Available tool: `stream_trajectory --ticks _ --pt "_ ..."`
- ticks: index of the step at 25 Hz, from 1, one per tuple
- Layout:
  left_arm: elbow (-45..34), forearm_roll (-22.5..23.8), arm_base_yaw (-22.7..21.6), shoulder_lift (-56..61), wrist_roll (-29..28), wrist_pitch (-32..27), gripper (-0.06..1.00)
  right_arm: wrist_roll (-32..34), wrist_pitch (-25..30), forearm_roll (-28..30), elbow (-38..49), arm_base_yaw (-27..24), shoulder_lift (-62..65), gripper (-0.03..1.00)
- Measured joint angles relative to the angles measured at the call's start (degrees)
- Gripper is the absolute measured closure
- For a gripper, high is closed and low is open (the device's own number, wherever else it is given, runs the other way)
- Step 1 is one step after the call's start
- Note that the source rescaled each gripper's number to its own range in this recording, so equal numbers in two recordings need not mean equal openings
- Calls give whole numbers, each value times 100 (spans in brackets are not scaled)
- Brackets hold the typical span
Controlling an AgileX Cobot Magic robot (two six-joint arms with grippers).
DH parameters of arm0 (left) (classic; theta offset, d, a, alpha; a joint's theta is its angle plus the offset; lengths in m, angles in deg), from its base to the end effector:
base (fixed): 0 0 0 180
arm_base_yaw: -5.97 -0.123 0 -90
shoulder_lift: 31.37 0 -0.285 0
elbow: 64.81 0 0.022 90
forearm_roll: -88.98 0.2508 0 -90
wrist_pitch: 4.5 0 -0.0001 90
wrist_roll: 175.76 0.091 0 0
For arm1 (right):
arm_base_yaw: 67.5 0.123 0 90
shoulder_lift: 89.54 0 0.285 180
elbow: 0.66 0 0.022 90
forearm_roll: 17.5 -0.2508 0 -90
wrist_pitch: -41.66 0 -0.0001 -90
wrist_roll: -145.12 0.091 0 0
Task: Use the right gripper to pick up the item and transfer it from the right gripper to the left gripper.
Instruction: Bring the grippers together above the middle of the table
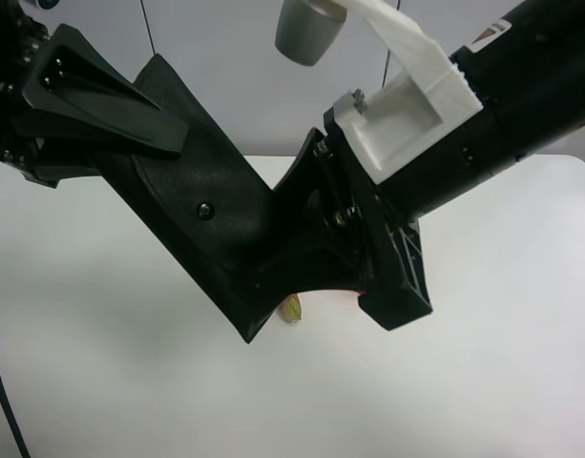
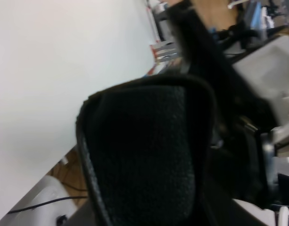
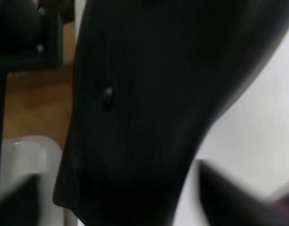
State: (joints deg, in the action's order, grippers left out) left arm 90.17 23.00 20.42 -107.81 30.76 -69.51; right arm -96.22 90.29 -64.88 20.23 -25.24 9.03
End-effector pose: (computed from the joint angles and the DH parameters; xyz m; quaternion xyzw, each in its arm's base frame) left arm 0.1887 -0.1265 0.3312 0.1320 0.8398 -0.5039 0.1526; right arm 0.1557 0.2094 0.3148 -0.5844 0.6908 0.3155 0.2859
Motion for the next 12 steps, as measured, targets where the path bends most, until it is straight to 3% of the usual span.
stream_trajectory --ticks 1,2,4,7,12 --pt "0 22 0 0 0 5 92 25 -33 5 -6 0 0 23" --pt "0 25 0 0 0 18 92 61 -71 11 -6 0 0 12" --pt "0 33 0 0 0 24 92 138 -102 84 -6 0 0 3" --pt "0 47 0 0 0 30 92 449 -83 476 -6 0 27 -2" --pt "0 110 0 0 0 30 93 1791 321 1751 -6 0 427 -3"
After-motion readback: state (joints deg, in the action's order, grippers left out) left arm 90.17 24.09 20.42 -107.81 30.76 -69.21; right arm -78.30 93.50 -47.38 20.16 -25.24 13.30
